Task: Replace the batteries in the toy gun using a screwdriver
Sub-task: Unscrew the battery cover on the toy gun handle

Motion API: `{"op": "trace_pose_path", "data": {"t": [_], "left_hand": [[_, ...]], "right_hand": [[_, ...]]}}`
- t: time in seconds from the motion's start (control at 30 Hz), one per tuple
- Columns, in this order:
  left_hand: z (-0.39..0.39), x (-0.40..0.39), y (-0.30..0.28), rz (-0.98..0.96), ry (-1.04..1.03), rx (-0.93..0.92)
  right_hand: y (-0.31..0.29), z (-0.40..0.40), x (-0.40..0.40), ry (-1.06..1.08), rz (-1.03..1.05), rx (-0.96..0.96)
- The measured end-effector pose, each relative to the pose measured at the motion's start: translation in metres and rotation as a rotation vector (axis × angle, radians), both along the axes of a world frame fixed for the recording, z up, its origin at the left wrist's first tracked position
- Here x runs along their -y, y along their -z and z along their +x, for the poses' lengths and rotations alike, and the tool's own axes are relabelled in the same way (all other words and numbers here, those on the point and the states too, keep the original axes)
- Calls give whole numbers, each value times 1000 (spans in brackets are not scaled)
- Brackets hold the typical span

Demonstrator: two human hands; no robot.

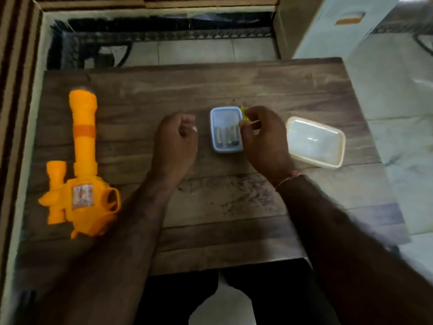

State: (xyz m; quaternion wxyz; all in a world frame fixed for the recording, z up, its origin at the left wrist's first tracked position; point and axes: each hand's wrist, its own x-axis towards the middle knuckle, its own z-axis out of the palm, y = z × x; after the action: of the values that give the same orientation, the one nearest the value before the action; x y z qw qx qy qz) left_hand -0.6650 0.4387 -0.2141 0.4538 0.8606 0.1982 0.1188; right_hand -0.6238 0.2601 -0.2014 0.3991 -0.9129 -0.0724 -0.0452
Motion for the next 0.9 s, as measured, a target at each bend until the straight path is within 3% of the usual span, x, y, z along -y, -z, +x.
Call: {"op": "trace_pose_path", "data": {"t": [0.23, 0.37, 0.57, 0.9], "left_hand": [[-9, 9, 8, 52, 54, 202], [-51, 4, -6, 135, 45, 319], [-140, 11, -43, 122, -40, 409], [-217, -12, -122, 90, -154, 463]], "right_hand": [[14, -23, 5, -7, 50, 143], [0, -58, 13, -20, 98, 199], [-29, -140, 36, -33, 148, 39], [-86, -208, 28, -71, 145, -4]]}}
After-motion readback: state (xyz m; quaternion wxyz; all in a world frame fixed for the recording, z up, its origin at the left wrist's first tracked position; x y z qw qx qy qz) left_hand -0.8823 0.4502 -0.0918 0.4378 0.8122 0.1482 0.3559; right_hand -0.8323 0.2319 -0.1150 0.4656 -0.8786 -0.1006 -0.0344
